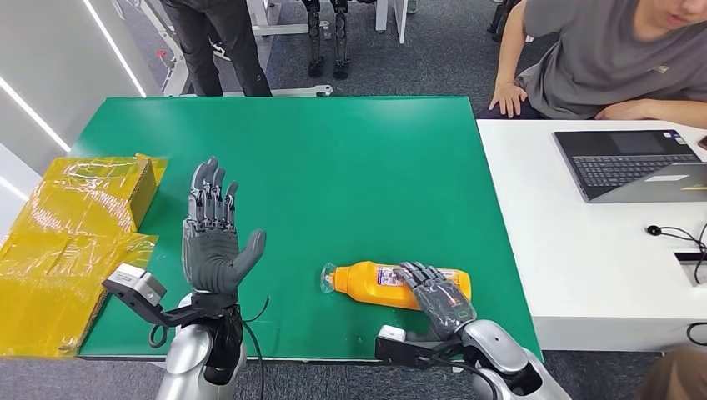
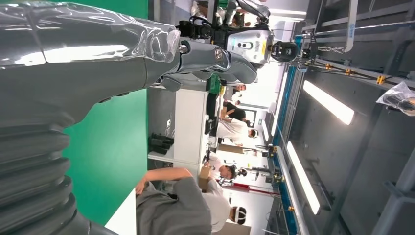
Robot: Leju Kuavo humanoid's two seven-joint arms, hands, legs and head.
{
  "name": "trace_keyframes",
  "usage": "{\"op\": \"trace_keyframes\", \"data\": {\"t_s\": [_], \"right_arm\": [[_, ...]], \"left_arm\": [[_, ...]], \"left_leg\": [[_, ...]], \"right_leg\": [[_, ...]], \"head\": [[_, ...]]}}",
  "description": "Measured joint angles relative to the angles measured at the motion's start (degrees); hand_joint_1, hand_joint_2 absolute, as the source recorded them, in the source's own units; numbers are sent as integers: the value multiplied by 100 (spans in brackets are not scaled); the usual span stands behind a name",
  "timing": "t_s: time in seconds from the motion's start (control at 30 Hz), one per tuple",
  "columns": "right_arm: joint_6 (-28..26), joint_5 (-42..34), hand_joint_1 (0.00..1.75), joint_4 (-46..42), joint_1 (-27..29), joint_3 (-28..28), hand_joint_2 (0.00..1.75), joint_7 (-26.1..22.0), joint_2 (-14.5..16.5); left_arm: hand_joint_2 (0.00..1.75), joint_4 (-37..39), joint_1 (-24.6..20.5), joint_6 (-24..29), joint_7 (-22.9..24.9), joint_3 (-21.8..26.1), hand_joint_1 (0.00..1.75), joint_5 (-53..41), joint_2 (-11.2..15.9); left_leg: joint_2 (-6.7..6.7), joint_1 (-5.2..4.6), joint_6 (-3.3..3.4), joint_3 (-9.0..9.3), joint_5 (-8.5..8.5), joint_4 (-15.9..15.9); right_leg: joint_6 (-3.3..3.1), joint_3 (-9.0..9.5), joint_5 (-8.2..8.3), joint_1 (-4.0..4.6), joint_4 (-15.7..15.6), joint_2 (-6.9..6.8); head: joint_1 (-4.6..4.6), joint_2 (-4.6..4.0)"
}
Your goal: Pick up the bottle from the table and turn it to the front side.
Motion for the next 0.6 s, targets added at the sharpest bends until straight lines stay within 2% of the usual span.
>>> {"op": "trace_keyframes", "data": {"t_s": [0.23,0.6], "right_arm": [[-42,64,0,-6,-44,4,175,9,-103],[-77,337,0,152,-412,-143,175,113,-135]], "left_arm": [[175,17,-8,-3,0,-16,0,11,0],[175,44,-19,-102,0,-186,0,46,1]], "left_leg": [[0,0,1,-1,0,0],[-2,0,1,-2,1,1]], "right_leg": [[0,2,0,0,0,-1],[0,1,2,0,1,-3]], "head": [[1,0],[0,0]]}}
